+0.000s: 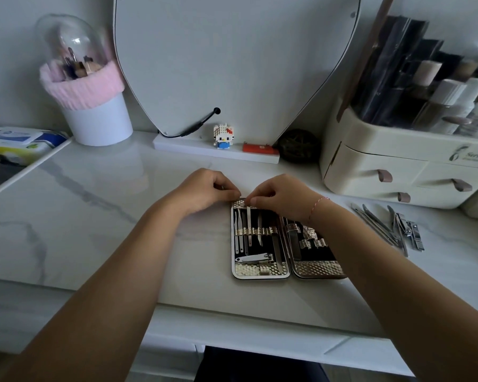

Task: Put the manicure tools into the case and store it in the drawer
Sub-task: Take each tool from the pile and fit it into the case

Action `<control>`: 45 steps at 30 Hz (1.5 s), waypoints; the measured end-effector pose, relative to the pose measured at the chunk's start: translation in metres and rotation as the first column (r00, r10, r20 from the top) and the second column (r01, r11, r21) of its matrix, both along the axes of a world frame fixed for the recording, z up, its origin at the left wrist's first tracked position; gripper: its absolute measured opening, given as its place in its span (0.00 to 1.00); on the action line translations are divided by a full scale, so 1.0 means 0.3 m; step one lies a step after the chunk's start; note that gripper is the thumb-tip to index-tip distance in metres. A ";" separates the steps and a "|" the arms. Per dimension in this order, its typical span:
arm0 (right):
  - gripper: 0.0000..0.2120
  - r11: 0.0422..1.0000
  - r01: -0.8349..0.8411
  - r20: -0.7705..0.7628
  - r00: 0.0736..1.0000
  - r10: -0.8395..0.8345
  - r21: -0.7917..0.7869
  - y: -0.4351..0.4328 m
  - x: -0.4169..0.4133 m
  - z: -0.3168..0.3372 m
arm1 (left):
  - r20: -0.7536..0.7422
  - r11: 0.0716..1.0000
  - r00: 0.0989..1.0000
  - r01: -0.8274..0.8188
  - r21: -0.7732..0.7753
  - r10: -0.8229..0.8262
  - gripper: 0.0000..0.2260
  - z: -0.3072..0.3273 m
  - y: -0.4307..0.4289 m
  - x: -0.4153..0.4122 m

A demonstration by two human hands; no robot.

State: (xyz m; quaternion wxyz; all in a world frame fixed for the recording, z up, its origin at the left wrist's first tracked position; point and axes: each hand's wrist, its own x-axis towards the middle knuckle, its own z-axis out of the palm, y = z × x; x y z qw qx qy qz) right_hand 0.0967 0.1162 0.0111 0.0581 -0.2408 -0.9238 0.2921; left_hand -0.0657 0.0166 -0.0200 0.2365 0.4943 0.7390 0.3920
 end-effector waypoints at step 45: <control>0.14 0.851 0.436 0.222 0.835 -0.504 0.291 0.137 0.427 0.024 | 0.028 1.000 1.000 -0.003 0.012 0.002 0.05 -0.036 0.010 -0.029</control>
